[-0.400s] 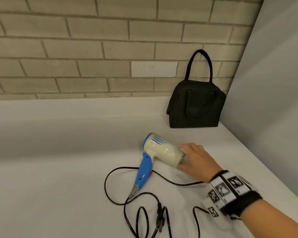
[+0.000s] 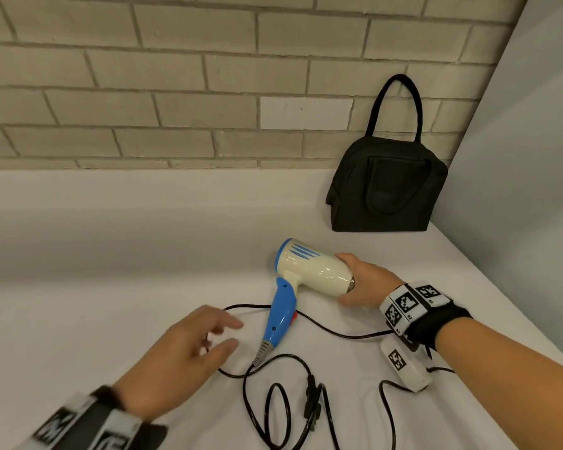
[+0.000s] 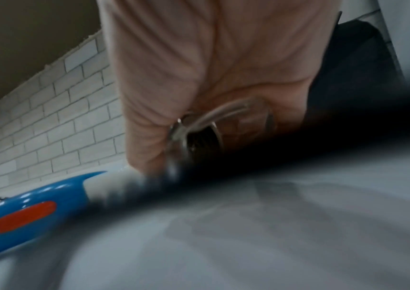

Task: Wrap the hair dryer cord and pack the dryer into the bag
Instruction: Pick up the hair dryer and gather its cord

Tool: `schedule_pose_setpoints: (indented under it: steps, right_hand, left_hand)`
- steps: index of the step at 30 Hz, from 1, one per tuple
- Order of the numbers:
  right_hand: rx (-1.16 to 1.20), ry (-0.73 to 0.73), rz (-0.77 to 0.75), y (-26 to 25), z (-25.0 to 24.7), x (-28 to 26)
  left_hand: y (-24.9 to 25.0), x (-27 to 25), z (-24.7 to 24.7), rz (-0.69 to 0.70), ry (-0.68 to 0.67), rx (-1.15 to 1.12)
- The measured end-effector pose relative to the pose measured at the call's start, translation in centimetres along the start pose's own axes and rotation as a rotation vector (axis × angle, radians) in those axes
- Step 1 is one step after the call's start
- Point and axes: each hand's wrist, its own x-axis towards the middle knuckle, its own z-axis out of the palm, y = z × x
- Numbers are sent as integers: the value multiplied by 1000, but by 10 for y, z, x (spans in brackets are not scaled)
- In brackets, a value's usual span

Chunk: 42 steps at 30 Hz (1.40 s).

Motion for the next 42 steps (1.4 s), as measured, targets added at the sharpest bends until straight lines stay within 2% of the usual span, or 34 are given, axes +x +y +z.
schedule_pose_setpoints:
  steps: [3, 7, 9, 11, 15, 18, 20, 22, 24, 25, 26, 27, 28, 30, 32, 35, 37, 39, 42]
  right_hand:
    - [36, 63, -86, -3, -9, 3]
    - [60, 139, -192, -18, -26, 6]
    - [6, 197, -243, -24, -33, 8]
    - [-53, 232, -283, -29, -38, 11]
    - [-26, 260, -312, -36, -44, 18]
    - [-26, 322, -351, -43, -42, 28]
    - [-44, 464, -382, -49, -35, 32]
    - [-48, 675, -434, -56, -24, 26]
    - [-31, 819, -567, -66, -12, 12]
    - [-44, 791, -660, -69, -5, 5]
    - [-72, 684, -753, -71, 3, -1]
    - [-106, 514, -800, -72, 11, -4]
    - [-147, 316, -777, -74, 18, -6]
    - [-214, -22, -627, -78, 33, -2]
    - [-227, -185, -536, -89, 45, 6]
    - [-245, -265, -521, -105, 57, 8]
    - [-158, -322, -509, -104, 50, 10]
    - [130, -309, -462, -84, 29, 17]
    - [660, -75, -149, -23, -24, 25]
  left_hand:
    - [-4, 33, 27, -3, 13, 108]
    - [-11, 63, 53, -129, -14, 364]
    - [-10, 73, 57, -183, -2, 388]
    - [-5, 78, 58, -221, 14, 283]
    - [3, 80, 48, -244, 123, -218]
    - [9, 84, 35, -251, 224, -493]
    - [11, 86, 28, -220, 273, -565]
    - [11, 85, 21, -213, 335, -540]
    - [9, 82, 13, -221, 393, -536]
    - [8, 81, 9, -224, 416, -542]
    - [7, 80, 6, -225, 433, -555]
    - [7, 78, 3, -225, 450, -579]
    - [7, 77, 1, -220, 464, -613]
    - [10, 75, -1, -206, 475, -689]
    - [12, 72, -1, -193, 475, -736]
    - [12, 68, -2, -180, 481, -741]
    - [10, 65, -6, -174, 500, -723]
    - [3, 61, -12, -181, 529, -693]
    - [-16, 53, -22, -229, 595, -633]
